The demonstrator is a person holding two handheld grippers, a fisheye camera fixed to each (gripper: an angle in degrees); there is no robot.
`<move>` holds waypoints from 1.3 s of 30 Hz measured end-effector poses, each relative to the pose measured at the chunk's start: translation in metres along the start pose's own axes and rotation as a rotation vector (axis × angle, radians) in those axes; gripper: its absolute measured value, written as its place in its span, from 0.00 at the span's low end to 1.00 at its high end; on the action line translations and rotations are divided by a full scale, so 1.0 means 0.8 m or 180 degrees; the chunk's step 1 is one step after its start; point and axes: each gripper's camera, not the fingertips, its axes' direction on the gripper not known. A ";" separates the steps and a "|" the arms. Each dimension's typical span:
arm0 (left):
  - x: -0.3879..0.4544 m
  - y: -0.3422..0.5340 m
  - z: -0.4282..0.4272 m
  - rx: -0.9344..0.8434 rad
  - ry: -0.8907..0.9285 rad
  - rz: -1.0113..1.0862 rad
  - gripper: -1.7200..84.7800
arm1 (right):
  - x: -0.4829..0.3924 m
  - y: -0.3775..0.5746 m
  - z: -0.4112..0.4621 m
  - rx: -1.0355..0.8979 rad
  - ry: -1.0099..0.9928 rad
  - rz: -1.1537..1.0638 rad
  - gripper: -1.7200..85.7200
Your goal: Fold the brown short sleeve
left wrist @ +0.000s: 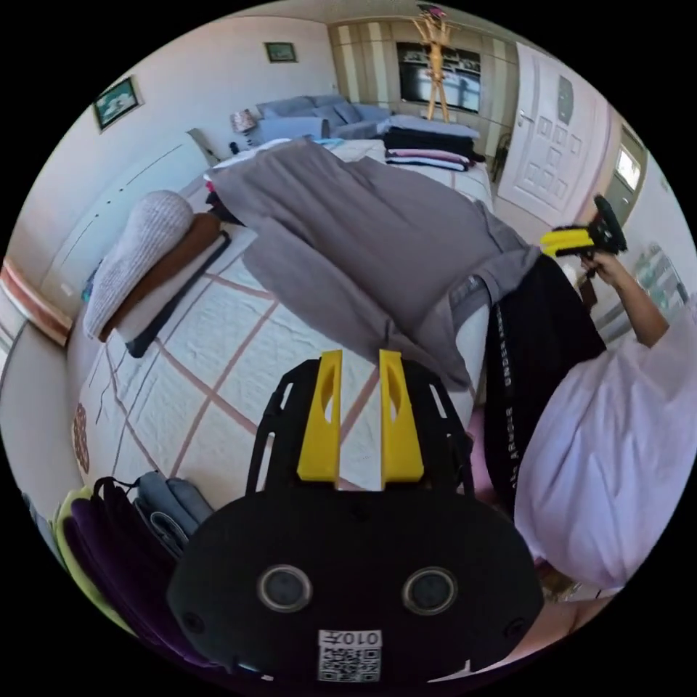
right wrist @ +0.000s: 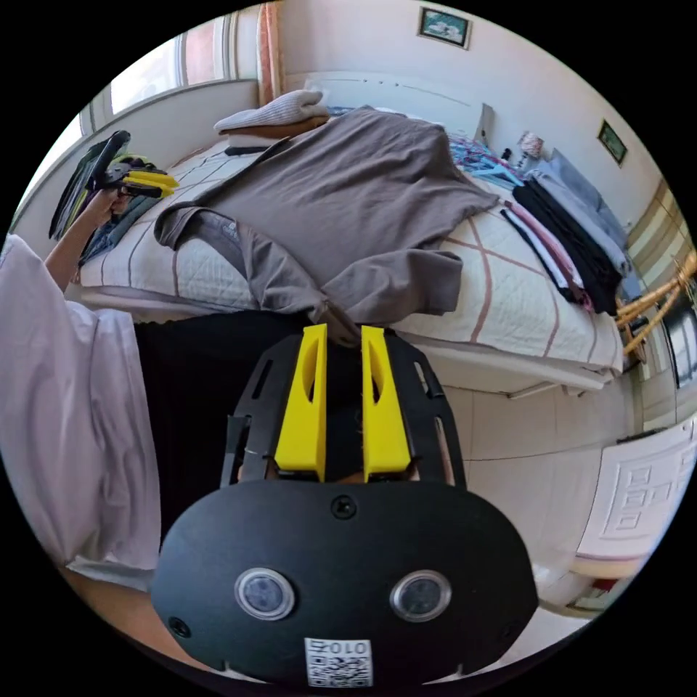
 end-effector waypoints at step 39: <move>-0.396 0.254 -0.096 0.0415 -0.1338 -0.2656 0.03 | 0.155 -0.060 -0.094 0.0513 0.0295 0.1163 0.12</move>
